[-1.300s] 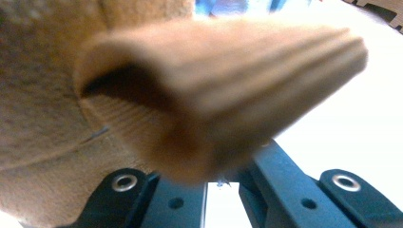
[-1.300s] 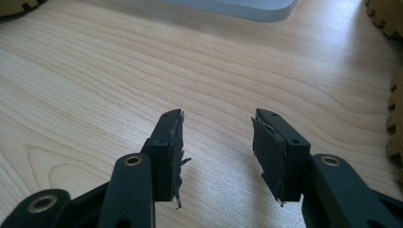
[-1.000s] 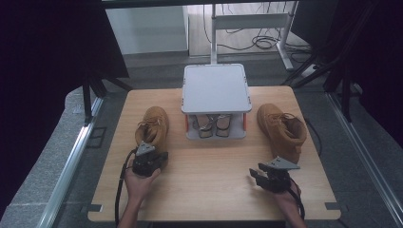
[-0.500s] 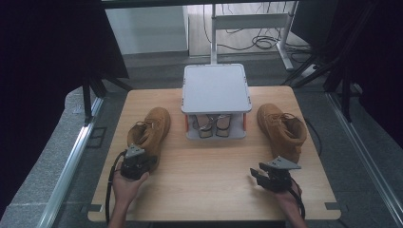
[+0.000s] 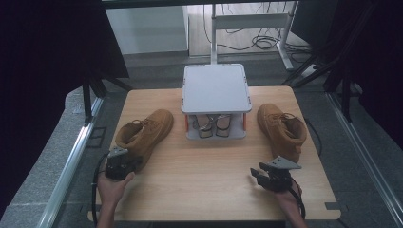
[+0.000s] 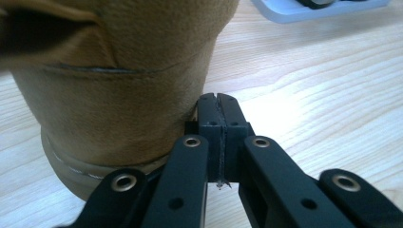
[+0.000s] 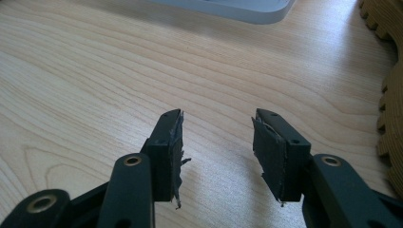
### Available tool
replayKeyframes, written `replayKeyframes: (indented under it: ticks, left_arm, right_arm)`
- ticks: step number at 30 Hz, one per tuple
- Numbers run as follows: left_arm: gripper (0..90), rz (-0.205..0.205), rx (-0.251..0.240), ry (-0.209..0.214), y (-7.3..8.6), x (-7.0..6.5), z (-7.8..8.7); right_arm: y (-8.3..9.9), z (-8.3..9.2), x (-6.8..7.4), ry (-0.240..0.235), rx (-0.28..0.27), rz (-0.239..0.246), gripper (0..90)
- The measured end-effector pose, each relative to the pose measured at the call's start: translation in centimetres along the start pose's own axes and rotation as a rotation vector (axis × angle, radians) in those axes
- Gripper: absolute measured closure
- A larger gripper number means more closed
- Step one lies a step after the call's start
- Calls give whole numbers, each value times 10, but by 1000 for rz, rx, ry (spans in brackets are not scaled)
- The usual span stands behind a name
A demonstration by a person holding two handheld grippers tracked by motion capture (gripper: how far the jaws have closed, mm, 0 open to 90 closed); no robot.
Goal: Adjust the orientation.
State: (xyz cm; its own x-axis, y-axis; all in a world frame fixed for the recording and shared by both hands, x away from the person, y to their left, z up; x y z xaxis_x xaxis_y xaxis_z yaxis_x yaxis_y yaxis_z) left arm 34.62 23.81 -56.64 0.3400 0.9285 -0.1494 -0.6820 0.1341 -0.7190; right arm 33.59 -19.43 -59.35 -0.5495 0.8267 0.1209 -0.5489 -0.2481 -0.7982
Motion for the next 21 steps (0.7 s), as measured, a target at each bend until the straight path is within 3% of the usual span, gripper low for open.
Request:
replayKeyframes:
  ticks: [4, 12, 17, 21]
  left_arm:
    - [900, 16, -5, 7, 0, 2, 1]
    - [894, -8, 3, -18, 2, -3, -2]
    - [872, -42, -48, -2, -4, -21, 5]
    - [820, -68, -52, 10, 0, -33, 2]
  right_arm:
    - [0, 0, 0, 1, -1, 0, 533]
    - [-1, 0, -1, 0, -3, -6, 533]
    - [-2, -1, -2, -2, -10, -8, 533]
    - [-2, -1, -2, -5, -12, -8, 533]
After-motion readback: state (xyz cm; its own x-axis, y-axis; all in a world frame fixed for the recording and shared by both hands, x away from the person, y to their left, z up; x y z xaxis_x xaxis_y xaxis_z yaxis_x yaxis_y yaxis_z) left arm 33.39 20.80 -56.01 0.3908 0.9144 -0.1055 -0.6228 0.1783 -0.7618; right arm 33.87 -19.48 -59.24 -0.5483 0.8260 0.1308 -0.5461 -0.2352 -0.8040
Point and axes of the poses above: each handheld gripper's, and its own axes: z roughly backward along the jaws, y roughly out of its underside, x roughly to its left, the point moved 10 cm from there along -z, roughly forward along the jaws, and after that the axes turned 3 degrees about -y, right-handed, at the moved point
